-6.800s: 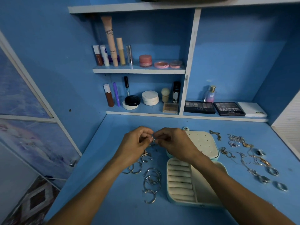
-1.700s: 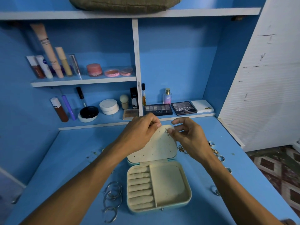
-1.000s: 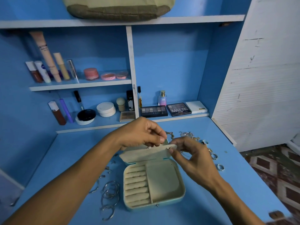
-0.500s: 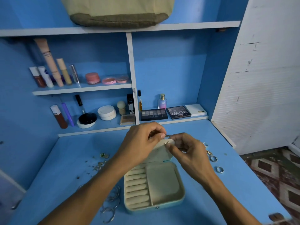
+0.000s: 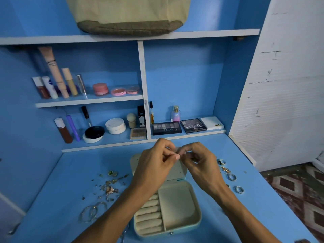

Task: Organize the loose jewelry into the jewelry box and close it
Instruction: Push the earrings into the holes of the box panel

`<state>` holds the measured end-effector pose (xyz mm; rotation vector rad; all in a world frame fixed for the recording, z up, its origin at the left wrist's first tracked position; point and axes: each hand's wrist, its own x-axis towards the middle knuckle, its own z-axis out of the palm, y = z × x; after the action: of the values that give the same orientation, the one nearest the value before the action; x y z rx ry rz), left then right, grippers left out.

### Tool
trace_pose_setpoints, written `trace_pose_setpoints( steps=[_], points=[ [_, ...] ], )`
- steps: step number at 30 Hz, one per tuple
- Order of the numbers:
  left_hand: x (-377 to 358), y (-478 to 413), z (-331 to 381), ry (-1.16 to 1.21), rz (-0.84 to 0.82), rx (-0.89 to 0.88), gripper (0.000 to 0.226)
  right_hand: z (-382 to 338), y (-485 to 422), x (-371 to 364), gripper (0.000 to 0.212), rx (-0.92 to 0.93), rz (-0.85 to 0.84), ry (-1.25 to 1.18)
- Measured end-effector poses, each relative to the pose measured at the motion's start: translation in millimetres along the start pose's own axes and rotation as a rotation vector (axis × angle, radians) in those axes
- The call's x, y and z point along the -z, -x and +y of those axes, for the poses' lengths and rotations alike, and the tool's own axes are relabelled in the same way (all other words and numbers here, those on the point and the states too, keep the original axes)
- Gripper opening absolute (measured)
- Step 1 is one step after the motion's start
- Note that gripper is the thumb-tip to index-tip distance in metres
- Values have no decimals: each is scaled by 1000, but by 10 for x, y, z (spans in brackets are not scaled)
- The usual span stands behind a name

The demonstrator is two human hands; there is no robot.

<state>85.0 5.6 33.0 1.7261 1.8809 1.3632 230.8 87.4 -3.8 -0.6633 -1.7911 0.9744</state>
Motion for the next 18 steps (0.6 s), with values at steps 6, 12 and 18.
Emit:
trace_pose_setpoints(
  steps=[6, 12, 18],
  points=[
    [-58, -17, -30, 146, 27, 124, 12, 50, -31, 56, 26, 54, -4, 14],
    [-37, -25, 3, 22, 29, 116, 18, 82, -35, 92, 25, 47, -56, -22],
    [-42, -58, -1, 10, 12, 154, 19, 82, -27, 72, 19, 96, -38, 41]
  ],
)
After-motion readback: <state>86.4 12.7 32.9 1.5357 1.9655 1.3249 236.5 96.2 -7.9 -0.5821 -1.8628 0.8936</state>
